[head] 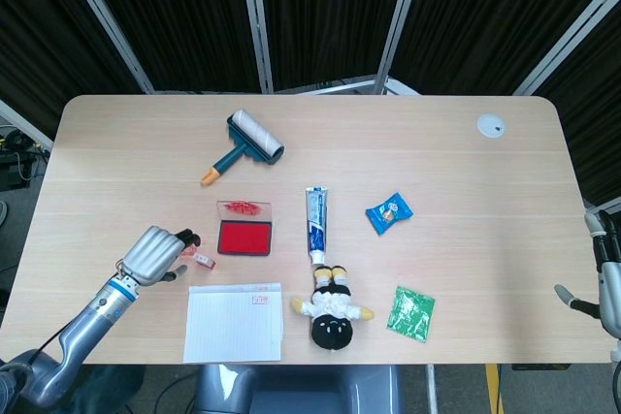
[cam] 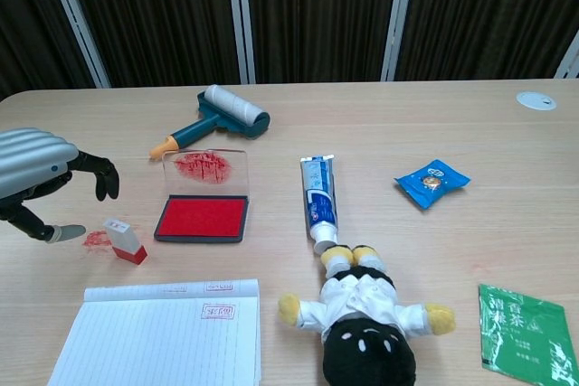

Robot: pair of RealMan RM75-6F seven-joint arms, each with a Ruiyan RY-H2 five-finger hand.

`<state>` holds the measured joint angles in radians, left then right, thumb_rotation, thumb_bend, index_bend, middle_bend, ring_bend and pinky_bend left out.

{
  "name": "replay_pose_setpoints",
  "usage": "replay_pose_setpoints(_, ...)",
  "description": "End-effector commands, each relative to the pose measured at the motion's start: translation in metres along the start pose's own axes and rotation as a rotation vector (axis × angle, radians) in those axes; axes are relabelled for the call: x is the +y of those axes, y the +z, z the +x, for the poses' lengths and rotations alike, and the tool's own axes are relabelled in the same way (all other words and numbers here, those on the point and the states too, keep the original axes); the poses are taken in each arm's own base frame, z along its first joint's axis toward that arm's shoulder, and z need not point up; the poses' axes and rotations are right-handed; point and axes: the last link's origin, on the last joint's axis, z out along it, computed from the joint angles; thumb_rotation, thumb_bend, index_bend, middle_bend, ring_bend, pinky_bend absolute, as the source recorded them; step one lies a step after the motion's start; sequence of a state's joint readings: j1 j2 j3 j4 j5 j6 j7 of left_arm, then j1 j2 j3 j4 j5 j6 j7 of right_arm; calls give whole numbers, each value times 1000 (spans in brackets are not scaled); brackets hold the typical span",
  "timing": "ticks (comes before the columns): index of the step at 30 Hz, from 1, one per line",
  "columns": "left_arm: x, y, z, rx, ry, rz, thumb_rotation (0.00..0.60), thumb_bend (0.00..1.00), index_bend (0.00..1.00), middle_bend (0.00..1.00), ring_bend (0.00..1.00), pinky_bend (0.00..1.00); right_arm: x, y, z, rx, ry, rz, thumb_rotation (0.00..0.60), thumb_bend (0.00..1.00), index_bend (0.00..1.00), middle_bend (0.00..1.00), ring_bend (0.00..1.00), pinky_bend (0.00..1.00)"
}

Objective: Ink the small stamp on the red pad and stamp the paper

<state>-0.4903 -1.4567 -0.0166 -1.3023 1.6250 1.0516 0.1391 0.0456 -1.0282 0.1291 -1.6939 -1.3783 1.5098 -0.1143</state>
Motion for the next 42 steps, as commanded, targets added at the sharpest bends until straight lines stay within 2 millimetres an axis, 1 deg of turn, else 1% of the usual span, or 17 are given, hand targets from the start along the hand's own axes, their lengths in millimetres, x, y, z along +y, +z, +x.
replay_pose_setpoints(1, 3, 3, -5, 4, 12, -15, 600, 236, 364, 393, 826, 884, 0, 0, -1, -2, -2, -1, 600, 0, 0, 0, 0, 0)
replay_pose_setpoints(7, 6, 12, -11, 8, 34, -26, 600, 251, 371, 394, 825, 884, 0, 1, -3, -9, -8, -2, 600, 0, 0, 0, 0, 0)
replay_pose_setpoints(12, 10, 17, -15, -1, 46, -33, 600, 284, 380, 409, 825, 884, 0, 2, -4, -14, -11, -7, 600, 0, 0, 0, 0, 0)
replay_pose_setpoints(22, 14, 21, -21, -5, 79, -43, 600, 290, 391, 419, 825, 884, 2, 4, -6, -19, -16, -14, 600, 0, 0, 0, 0, 0)
replay_pose_setpoints(32, 18, 24, -24, -7, 100, -46, 600, 295, 432, 454, 825, 884, 3, 5, -7, -22, -19, -19, 600, 0, 0, 0, 0, 0)
replay_pose_setpoints(42, 18, 26, -25, -11, 106, -40, 600, 334, 468, 476, 825, 884, 3, 5, -8, -26, -21, -23, 600, 0, 0, 0, 0, 0)
